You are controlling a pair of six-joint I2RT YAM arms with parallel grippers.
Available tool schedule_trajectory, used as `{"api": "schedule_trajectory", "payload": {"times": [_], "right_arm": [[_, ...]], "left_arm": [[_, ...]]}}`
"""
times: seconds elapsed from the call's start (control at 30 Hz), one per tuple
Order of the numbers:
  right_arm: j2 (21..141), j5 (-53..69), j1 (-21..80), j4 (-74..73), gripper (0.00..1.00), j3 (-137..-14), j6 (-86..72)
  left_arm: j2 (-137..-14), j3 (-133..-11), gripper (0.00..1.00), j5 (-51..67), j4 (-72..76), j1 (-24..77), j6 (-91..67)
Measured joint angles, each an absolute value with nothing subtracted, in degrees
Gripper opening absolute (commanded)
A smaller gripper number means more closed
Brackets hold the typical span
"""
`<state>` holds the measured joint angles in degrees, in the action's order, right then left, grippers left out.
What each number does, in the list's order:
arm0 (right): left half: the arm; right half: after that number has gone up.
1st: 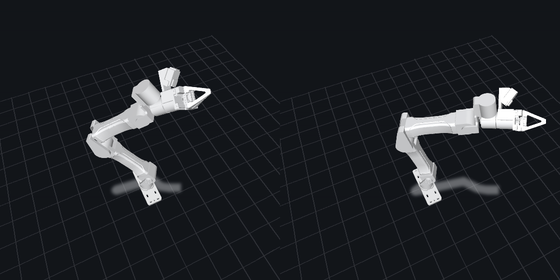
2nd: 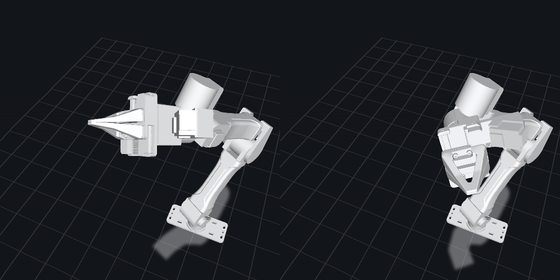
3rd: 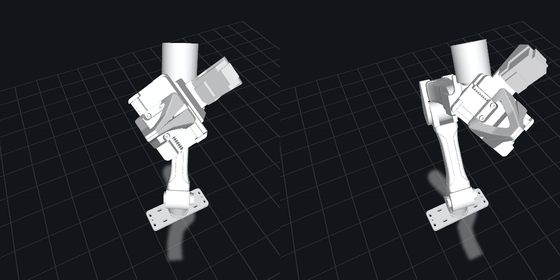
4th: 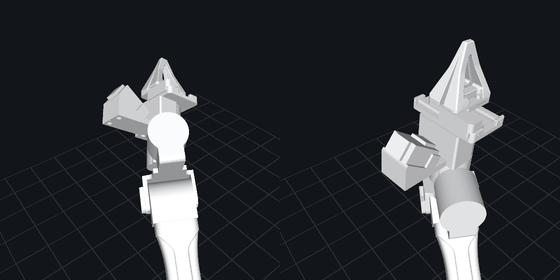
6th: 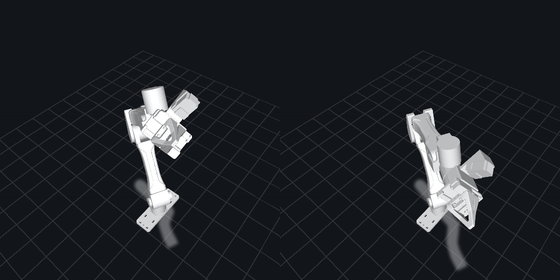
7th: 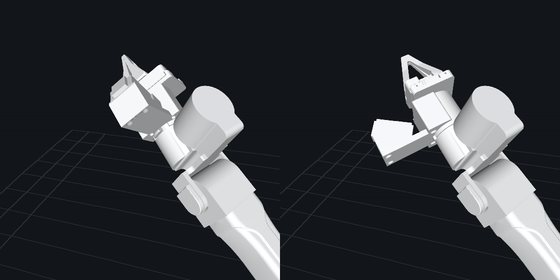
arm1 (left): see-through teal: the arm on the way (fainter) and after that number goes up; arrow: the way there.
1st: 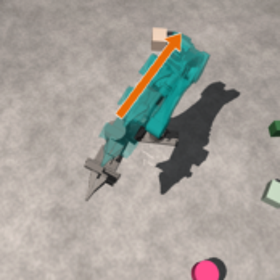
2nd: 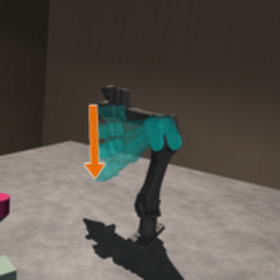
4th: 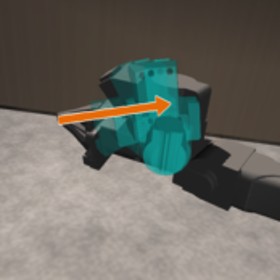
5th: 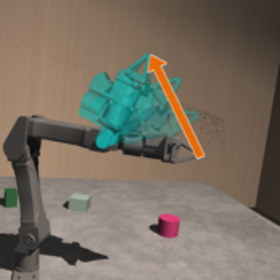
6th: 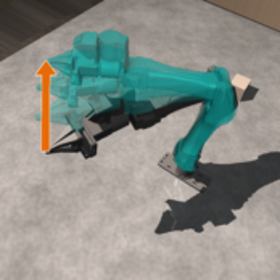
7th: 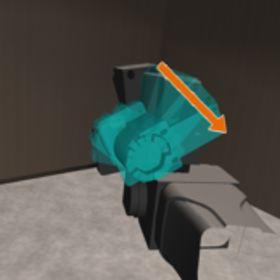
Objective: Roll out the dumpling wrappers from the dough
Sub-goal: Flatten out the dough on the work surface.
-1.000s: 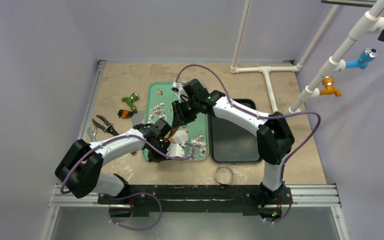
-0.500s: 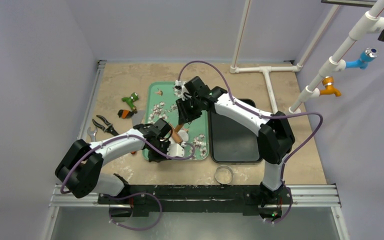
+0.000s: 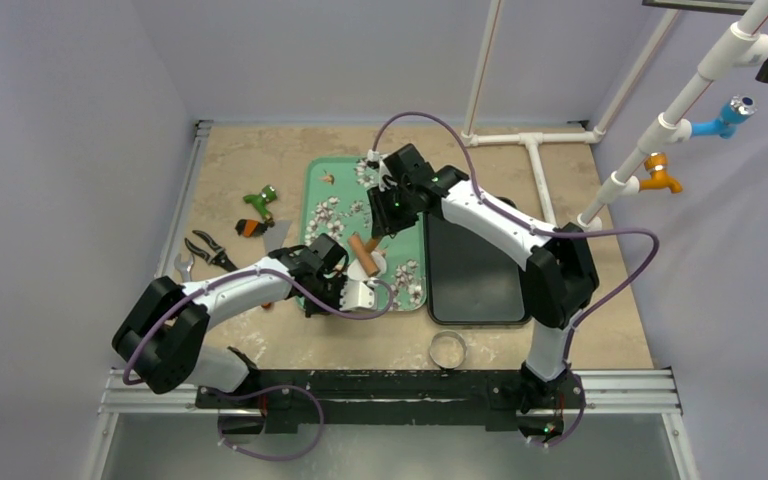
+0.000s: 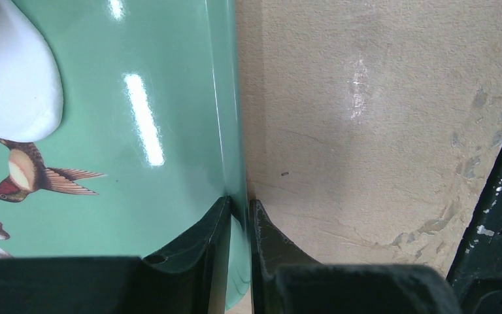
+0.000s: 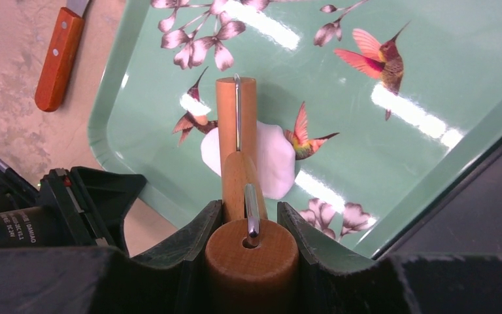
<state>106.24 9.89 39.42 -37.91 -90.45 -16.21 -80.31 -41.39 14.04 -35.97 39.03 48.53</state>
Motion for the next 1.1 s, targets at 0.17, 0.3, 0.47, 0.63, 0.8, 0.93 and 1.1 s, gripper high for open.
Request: {"api": "schedule_trajectory", "payload": {"times": [0.17,0.3,0.47,0.63,0.8,0.93,1.1], "right_arm": [[105.51,8.32,38.17,-39.33,0.00,-90.70,-14.57],[105.58,8.56,38.09,-38.87,0.00,-90.28,-14.52],[105.47,10.17,38.70,-35.81,0.00,-88.14,-14.76],[105.43,10.46,40.01,-34.61,0.00,-87.68,-15.16],[106.98,11.68,43.75,-34.35,0.00,-89.76,-14.85],[112.40,20.32,46.63,-32.45,0.00,-89.95,-17.39],[112.90,21.61,46.89,-32.42,0.00,-90.78,-17.82]], "left_arm": [[-80.36,-41.39,0.00,14.04,-35.90,39.03,48.53],[-80.36,-41.39,0.00,14.04,-35.90,39.03,48.53],[-80.36,-41.39,0.00,14.04,-35.90,39.03,48.53],[-80.36,-41.39,0.00,14.04,-35.88,39.03,48.53],[-80.36,-41.39,0.00,13.87,-35.99,39.03,48.53],[-80.36,-41.39,0.00,13.85,-36.01,39.03,48.38],[-80.25,-41.39,0.00,13.87,-36.53,39.05,48.38]]}}
